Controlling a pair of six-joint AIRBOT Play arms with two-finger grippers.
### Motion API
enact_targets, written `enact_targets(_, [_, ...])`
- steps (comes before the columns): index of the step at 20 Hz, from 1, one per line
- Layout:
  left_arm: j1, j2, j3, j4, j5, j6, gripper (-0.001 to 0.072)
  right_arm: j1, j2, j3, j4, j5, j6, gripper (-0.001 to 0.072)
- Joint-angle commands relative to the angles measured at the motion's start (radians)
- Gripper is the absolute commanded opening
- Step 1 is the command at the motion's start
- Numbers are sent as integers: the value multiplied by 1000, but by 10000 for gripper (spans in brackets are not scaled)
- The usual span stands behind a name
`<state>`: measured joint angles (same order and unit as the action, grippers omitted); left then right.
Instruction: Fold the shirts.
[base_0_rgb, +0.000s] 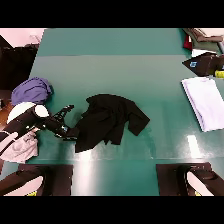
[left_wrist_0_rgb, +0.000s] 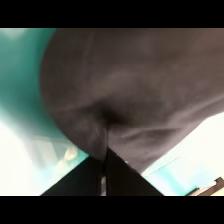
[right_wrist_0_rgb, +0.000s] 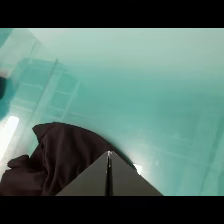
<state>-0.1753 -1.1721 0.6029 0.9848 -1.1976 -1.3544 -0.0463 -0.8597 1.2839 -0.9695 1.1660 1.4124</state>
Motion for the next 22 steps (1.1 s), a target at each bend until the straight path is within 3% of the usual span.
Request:
enact_targets(1, [1, 11, 62, -10, -64, 27, 24, -1, -6, -1, -19, 49, -1, 23])
enact_targets(4, [1, 67, 225, 71, -121, 26, 24, 0, -54, -51, -35, 160, -10, 52])
enact_targets(6, [1, 103, 344, 115, -148, 18, 24, 15, -116, -136, -23, 197, -34, 467])
enact_targets(7, [1, 114, 401, 126, -153, 18, 24, 34, -158, -183, -16, 198, -34, 487])
enact_targets(13, [1, 123, 527, 131, -164, -8, 25, 255, -410, -319, -10, -55, -88, 486])
enact_targets(19, [1, 123, 527, 132, -181, -8, 25, 283, -613, -222, 7, -56, -88, 484])
enact_targets(20, [1, 123, 527, 132, -181, -8, 25, 283, -632, -208, 10, -45, -88, 459])
enact_targets(22, [1, 123, 527, 132, -182, -8, 24, 283, -649, -191, 9, -30, -89, 256])
